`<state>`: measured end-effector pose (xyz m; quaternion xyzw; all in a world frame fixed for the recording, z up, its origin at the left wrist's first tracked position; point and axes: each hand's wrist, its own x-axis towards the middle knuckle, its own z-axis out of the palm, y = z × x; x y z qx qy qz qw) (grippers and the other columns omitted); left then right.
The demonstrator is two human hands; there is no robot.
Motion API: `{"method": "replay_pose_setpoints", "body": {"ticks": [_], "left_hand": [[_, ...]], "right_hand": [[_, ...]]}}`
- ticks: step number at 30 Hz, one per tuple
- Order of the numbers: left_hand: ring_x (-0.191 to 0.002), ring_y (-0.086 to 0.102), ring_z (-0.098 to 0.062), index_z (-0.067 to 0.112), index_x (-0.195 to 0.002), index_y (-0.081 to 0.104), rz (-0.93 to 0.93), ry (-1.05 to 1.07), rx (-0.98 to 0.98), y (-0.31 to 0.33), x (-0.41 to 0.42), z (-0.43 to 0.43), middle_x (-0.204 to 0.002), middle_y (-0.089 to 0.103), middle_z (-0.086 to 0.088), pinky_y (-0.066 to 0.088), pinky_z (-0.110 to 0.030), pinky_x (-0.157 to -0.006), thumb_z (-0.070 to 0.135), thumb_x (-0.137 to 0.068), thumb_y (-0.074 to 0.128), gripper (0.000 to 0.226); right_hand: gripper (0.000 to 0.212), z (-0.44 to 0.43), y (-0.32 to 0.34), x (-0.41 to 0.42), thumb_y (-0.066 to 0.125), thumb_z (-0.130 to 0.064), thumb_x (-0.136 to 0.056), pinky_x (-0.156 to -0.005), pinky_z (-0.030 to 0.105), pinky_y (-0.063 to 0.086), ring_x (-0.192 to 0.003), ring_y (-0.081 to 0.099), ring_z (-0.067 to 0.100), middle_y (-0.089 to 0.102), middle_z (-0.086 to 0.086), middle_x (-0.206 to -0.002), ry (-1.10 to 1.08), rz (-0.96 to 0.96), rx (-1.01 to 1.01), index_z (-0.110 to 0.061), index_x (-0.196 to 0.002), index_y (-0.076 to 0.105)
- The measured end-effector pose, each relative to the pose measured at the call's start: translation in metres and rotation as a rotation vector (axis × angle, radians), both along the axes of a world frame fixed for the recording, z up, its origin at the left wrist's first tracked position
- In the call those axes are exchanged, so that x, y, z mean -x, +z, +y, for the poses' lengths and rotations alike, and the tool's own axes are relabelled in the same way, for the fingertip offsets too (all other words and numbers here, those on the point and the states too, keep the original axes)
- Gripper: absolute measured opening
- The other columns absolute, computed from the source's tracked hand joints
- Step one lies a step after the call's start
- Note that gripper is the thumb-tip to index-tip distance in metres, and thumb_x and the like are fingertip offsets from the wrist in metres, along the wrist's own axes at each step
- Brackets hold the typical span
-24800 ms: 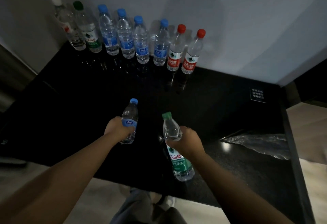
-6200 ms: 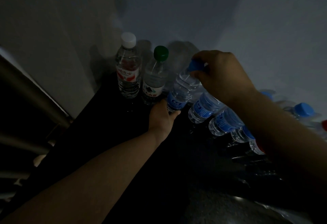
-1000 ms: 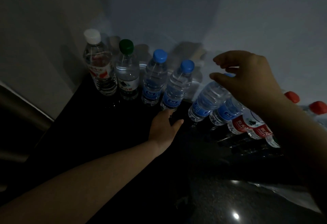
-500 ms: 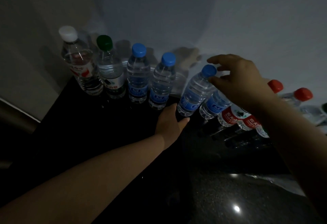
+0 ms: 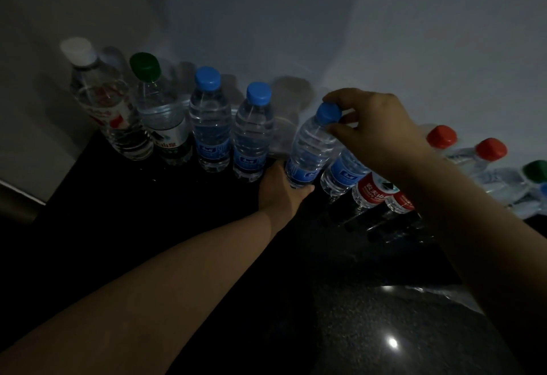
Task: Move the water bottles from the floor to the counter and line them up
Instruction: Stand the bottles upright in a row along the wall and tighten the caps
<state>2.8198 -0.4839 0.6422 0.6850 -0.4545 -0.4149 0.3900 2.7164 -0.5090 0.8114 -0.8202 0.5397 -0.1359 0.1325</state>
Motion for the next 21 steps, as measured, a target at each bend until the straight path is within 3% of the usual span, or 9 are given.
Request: {"method": "replay_pose_setpoints", "body": {"ticks": [3,6,11,14,21], "left_hand": [[-0.117,0.06,-0.02,0.008,-0.127,0.054,0.01,0.038,0.002,-0.005,0.002,-0.003,-0.128,0.062,-0.007,0.044,-0.02,-0.09,0.016,-0.069,0.085,0.066],[-0.116,0.06,-0.021,0.01,-0.126,0.056,0.007,-0.005,0.023,-0.008,0.0,-0.004,-0.128,0.063,-0.007,0.049,-0.03,-0.097,0.018,-0.072,0.084,0.061],[-0.117,0.058,-0.018,0.012,-0.129,0.055,-0.003,-0.163,0.076,-0.011,-0.013,-0.002,-0.129,0.061,-0.005,0.044,-0.023,-0.094,0.017,-0.08,0.076,0.054],[-0.12,0.057,-0.019,0.009,-0.131,0.053,-0.033,-0.234,0.097,-0.009,-0.018,-0.001,-0.13,0.06,-0.007,0.044,-0.028,-0.102,0.015,-0.083,0.073,0.053],[-0.118,0.057,-0.019,0.009,-0.127,0.054,-0.06,-0.152,0.076,-0.012,-0.009,0.006,-0.128,0.059,-0.007,0.048,-0.034,-0.101,0.021,-0.074,0.081,0.06]], "right_hand": [[0.039,-0.001,0.0,0.001,0.064,-0.013,-0.091,-0.089,0.027,0.051,-0.094,0.066,0.016,0.065,0.007,-0.121,-0.004,0.0,-0.003,-0.014,-0.128,0.057],[0.038,-0.003,0.001,0.0,0.065,-0.016,-0.09,-0.092,0.037,0.053,-0.095,0.067,0.02,0.065,0.009,-0.121,0.002,0.009,0.003,-0.013,-0.127,0.058],[0.038,-0.004,0.001,-0.003,0.067,-0.023,-0.089,-0.091,0.042,0.052,-0.098,0.065,0.025,0.065,0.01,-0.118,-0.018,0.028,0.015,-0.013,-0.125,0.058],[0.036,-0.004,0.0,-0.004,0.068,-0.025,-0.089,-0.087,0.039,0.053,-0.094,0.065,0.023,0.066,0.008,-0.115,-0.028,0.017,0.023,-0.014,-0.122,0.058],[0.033,-0.003,-0.003,0.0,0.069,-0.025,-0.087,-0.079,0.027,0.054,-0.085,0.066,0.015,0.067,0.004,-0.111,-0.051,-0.045,-0.012,-0.016,-0.117,0.058]]}}
